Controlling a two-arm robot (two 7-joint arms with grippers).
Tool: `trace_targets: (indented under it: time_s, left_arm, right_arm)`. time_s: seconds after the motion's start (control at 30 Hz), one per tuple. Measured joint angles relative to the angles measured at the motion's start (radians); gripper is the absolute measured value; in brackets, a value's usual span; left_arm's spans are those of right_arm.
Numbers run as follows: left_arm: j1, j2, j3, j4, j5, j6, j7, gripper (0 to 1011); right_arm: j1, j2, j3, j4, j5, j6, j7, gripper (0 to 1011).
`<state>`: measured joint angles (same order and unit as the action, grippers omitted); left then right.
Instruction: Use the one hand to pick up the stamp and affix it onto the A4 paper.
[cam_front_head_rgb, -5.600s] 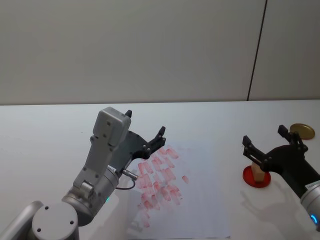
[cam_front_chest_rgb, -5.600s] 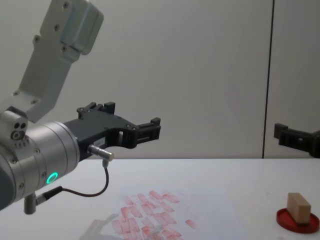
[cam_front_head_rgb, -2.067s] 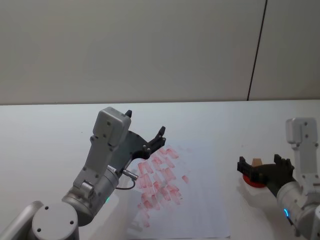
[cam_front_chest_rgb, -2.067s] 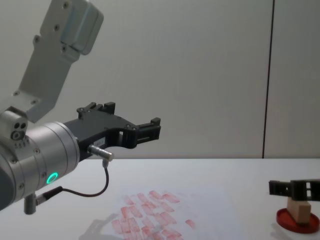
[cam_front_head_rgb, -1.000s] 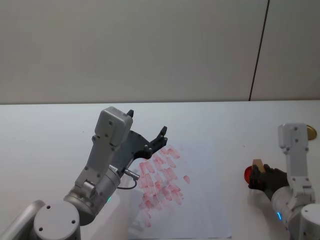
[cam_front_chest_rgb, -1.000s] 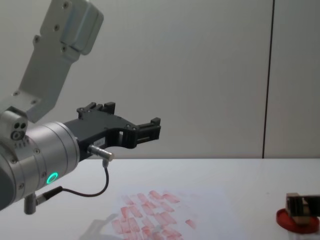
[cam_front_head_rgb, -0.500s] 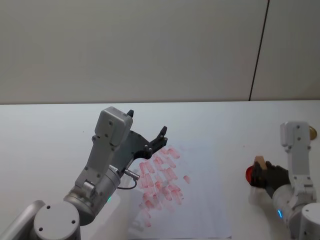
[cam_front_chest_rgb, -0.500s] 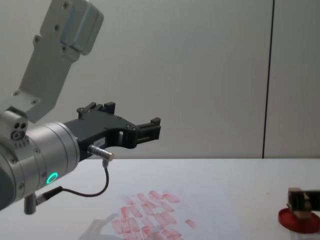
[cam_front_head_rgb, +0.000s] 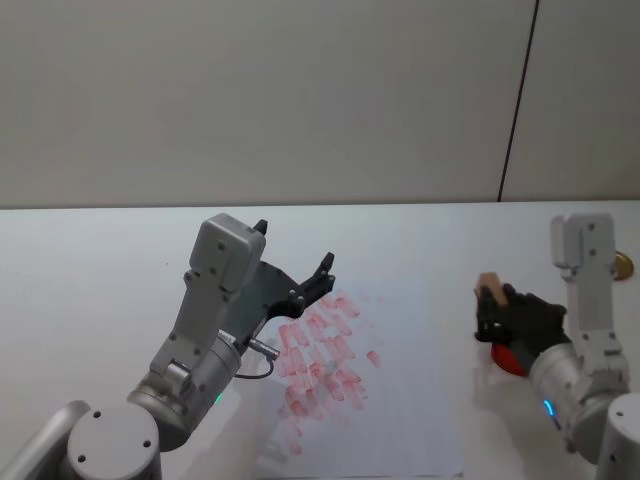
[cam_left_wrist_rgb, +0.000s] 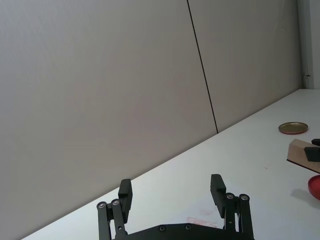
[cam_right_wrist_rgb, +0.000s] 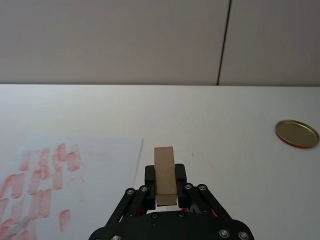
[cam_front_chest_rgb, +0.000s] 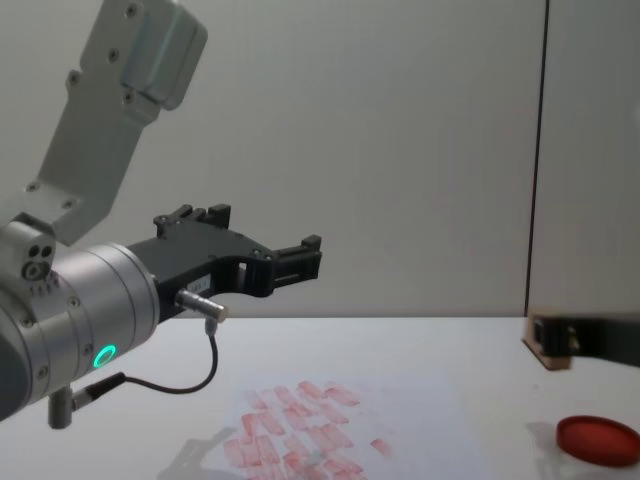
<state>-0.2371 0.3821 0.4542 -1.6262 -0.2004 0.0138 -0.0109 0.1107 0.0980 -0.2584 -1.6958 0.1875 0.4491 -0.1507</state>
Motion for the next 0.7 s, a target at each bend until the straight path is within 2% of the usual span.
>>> trace_targets:
  time_s: [0.17, 0.37, 0.7]
  left_arm:
    - [0.0, 0.0, 0.0, 0.0, 0.0, 0.0, 0.0, 993]
    - [0.0, 0.0, 0.0, 0.0, 0.0, 0.0, 0.0, 993]
    - [0.0, 0.0, 0.0, 0.0, 0.0, 0.0, 0.0, 993]
  right_arm:
    - [0.011, -0.014, -0.014, -0.007, -0.007, -0.003, 0.054, 216]
    - [0.031, -0.037, -0.03, 0.009, -0.012, 0.021, 0.101, 214]
    - [0.096, -0.09, -0.057, 0.107, -0.038, 0.09, 0.145, 216]
